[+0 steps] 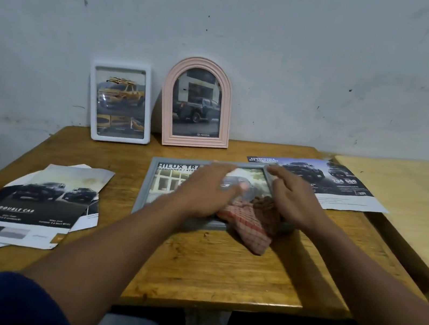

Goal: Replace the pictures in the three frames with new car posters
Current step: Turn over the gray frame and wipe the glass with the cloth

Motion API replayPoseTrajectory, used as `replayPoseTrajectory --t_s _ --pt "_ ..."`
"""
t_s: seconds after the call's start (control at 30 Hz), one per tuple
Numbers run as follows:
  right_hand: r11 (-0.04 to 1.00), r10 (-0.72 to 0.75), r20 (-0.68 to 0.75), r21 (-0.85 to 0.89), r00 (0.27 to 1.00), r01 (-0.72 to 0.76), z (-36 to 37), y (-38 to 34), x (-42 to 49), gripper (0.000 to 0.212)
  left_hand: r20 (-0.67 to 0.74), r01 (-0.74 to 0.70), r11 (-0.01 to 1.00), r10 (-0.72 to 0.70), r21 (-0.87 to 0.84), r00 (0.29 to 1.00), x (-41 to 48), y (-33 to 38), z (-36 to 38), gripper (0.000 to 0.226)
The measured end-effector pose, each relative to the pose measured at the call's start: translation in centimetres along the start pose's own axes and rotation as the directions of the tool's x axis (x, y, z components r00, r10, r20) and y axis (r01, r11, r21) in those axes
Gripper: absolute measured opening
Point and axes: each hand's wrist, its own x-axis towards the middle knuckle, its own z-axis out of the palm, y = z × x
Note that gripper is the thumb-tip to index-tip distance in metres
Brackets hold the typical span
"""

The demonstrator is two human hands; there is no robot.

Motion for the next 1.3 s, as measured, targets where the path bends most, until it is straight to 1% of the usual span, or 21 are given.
replayPoseTrajectory --t_s 0.03,0.07,0.13,0.17,0.23,0.3,0.33,0.43,0.5,0.57,0.63,0.73,0.87,0.97,1.07,1.17,1.3 --pt "0.999 0.027 0.022 -0.019 0.999 -0.027 0.3 0.6 0.3 0.05 0.039 -0.034 0.999 0.033 0.021 0.999 -1.1 0.7 1.0 0.07" --pt "0.998 0.049 0.035 -0.034 0.998 -0.048 0.8 1.3 0.4 0.051 0.084 -0.078 0.993 0.071 0.085 0.994 -1.9 1.1 2.1 0.07" --pt "0.996 0.06 0.046 -0.062 0.997 -0.057 1.7 2.3 0.1 0.044 0.17 -0.204 0.933 0.159 0.297 0.973 -3.0 1.7 3.9 0.065" --pt "0.996 0.054 0.042 -0.073 0.998 -0.051 2.0 2.5 -0.1 0.042 0.191 -0.248 0.896 0.188 0.368 0.963 -3.2 1.7 4.2 0.061" --pt "0.995 0.028 0.022 -0.093 0.999 -0.026 2.5 2.7 -0.5 0.041 0.183 -0.26 0.867 0.199 0.426 0.963 -3.5 1.5 4.0 0.055" --pt "0.989 -0.01 0.001 -0.149 1.0 0.01 2.7 2.7 -0.7 0.036 0.164 -0.236 0.869 0.181 0.435 0.97 -4.0 0.4 3.1 0.053" --pt "0.978 -0.032 0.003 -0.207 0.999 0.032 2.9 2.8 -0.7 0.035 0.158 -0.214 0.872 0.159 0.44 0.975 -4.4 -0.4 2.5 0.053" --pt "0.906 -0.056 0.065 -0.417 0.996 0.078 3.2 2.8 -0.4 0.041 0.1 -0.139 0.883 0.105 0.448 0.989 -6.1 -3.3 0.6 0.053" --pt "0.872 -0.058 0.09 -0.481 0.994 0.095 3.4 1.9 0.4 0.045 0.047 -0.079 0.887 0.065 0.455 0.997 -7.3 -5.0 -0.7 0.053" --pt "0.876 -0.106 0.077 -0.464 0.991 0.13 4.1 0.4 1.0 0.046 0.015 -0.045 0.885 0.043 0.464 0.999 -8.0 -6.3 -1.6 0.053" --pt "0.885 -0.139 0.1 -0.435 0.985 0.169 5.4 -1.1 1.2 0.052 -0.014 -0.01 0.884 0.018 0.467 1.0 -8.5 -7.1 -2.1 0.053" --pt "0.877 -0.101 0.184 -0.448 0.978 0.175 7.7 -1.8 0.8 0.065 -0.076 0.058 0.879 -0.025 0.473 0.997 -9.2 -8.1 -2.9 0.052" --pt "0.855 -0.092 0.215 -0.484 0.972 0.188 8.3 -1.1 1.5 0.07 -0.147 0.153 0.863 -0.093 0.481 0.985 -8.7 -9.1 -4.1 0.049" --pt "0.841 -0.119 0.247 -0.491 0.962 0.23 8.7 -1.0 1.6 0.07 -0.14 0.222 0.832 -0.175 0.508 0.975 -7.3 -9.7 -4.7 0.05" --pt "0.831 -0.129 0.274 -0.494 0.953 0.255 8.8 -1.0 1.5 0.069 -0.096 0.273 0.81 -0.262 0.52 0.96 -5.4 -10.1 -5.2 0.053" --pt "0.827 -0.156 0.283 -0.487 0.947 0.281 8.7 -0.8 1.4 0.069 -0.064 0.312 0.809 -0.324 0.499 0.944 -3.2 -10.2 -5.4 0.055" --pt "0.826 -0.176 0.281 -0.479 0.944 0.297 8.9 -0.6 1.3 0.075 -0.048 0.356 0.82 -0.375 0.448 0.926 -0.3 -10.6 -5.5 0.057"
